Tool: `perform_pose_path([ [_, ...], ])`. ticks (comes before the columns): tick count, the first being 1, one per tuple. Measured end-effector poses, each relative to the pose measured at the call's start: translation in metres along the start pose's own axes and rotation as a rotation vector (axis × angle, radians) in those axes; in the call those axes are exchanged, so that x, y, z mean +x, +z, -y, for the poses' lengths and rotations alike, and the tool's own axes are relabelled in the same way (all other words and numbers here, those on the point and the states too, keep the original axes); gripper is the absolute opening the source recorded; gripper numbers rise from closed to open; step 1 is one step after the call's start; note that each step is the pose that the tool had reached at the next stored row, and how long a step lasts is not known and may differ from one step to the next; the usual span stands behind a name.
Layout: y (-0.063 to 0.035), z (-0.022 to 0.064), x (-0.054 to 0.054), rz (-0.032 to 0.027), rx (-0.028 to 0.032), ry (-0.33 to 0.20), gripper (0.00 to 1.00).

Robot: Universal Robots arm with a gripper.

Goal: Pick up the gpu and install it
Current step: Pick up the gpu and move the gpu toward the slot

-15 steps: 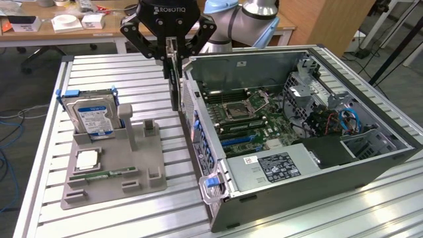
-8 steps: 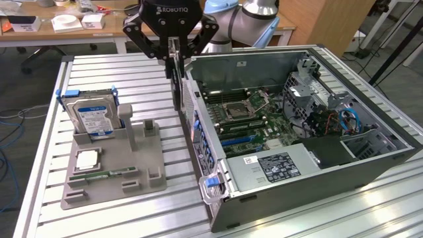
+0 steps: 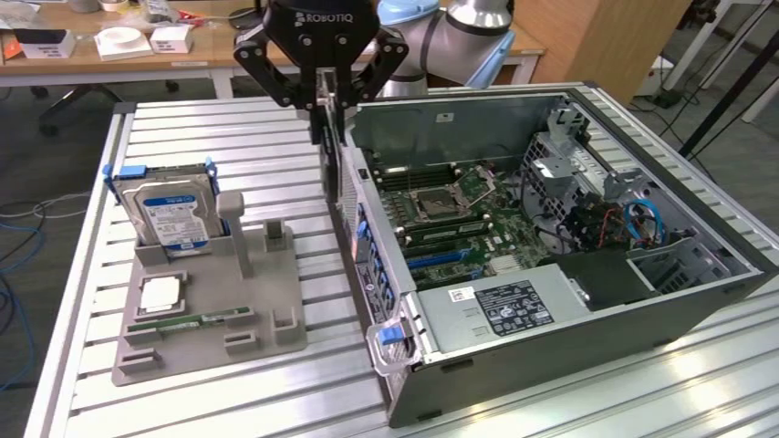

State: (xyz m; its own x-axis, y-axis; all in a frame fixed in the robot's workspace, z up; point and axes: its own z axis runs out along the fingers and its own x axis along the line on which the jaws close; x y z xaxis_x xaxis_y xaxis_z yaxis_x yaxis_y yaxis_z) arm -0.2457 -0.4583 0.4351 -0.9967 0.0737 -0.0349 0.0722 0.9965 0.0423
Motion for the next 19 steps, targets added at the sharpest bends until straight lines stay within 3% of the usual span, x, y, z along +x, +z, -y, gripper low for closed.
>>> perform_pose_path([
  [19,0.0006,-0.0011,-0.016,0.0001,0.0,0.0,0.26],
])
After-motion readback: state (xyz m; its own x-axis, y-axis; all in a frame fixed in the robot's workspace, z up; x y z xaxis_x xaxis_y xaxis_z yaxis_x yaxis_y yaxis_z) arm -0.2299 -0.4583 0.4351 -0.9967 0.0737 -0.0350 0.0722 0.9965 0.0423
